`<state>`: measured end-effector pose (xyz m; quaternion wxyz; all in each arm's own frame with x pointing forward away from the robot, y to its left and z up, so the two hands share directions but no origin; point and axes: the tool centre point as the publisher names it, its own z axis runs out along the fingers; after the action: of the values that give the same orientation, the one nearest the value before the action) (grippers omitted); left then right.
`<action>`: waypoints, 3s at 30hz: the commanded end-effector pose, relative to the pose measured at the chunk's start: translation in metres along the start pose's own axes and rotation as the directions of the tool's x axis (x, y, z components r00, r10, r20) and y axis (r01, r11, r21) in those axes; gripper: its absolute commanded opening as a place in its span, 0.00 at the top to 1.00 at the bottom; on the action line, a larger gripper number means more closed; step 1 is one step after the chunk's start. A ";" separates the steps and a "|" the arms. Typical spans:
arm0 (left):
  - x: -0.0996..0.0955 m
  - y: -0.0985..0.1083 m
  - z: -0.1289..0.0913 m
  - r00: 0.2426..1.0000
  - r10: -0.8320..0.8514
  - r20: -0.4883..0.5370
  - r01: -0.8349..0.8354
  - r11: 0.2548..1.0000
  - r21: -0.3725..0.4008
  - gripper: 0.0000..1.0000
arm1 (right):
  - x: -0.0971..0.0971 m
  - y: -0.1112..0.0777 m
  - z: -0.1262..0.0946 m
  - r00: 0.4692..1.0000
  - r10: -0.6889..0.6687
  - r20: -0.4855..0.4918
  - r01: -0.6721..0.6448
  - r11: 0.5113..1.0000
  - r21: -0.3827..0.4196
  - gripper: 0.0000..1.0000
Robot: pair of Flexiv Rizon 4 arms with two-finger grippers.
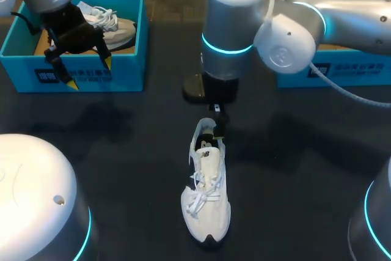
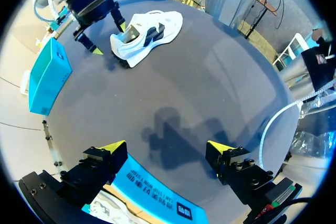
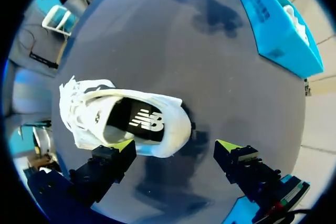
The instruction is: Take the shoe out of the shoebox, open the shoe tongue, remove and reinsert the insole, then place the shoe into the shoebox
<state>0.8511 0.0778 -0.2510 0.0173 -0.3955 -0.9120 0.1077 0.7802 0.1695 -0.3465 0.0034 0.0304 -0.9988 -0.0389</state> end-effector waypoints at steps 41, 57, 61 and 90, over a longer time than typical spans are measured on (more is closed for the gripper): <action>0.000 0.000 0.000 1.000 0.001 -0.002 -0.001 1.000 -0.002 0.00 | -0.011 0.012 0.041 0.974 0.226 -0.008 -0.226 0.974 0.011 1.00; 0.000 0.000 0.000 1.000 0.001 -0.002 -0.001 1.000 -0.002 0.00 | -0.019 -0.022 -0.025 0.956 0.286 0.061 -0.289 0.956 0.044 1.00; 0.000 0.000 0.000 1.000 0.001 -0.002 -0.001 1.000 -0.002 0.00 | -0.031 -0.042 -0.055 0.957 0.277 0.092 -0.283 0.958 0.057 1.00; 0.000 0.000 0.000 1.000 0.001 -0.002 -0.001 1.000 -0.002 0.00 | -0.075 -0.114 -0.135 0.954 0.260 0.149 -0.284 0.943 0.175 1.00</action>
<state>0.8511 0.0778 -0.2510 0.0173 -0.3955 -0.9120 0.1077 0.8496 0.0683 -0.2512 -0.0688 -0.1115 -0.9894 0.0623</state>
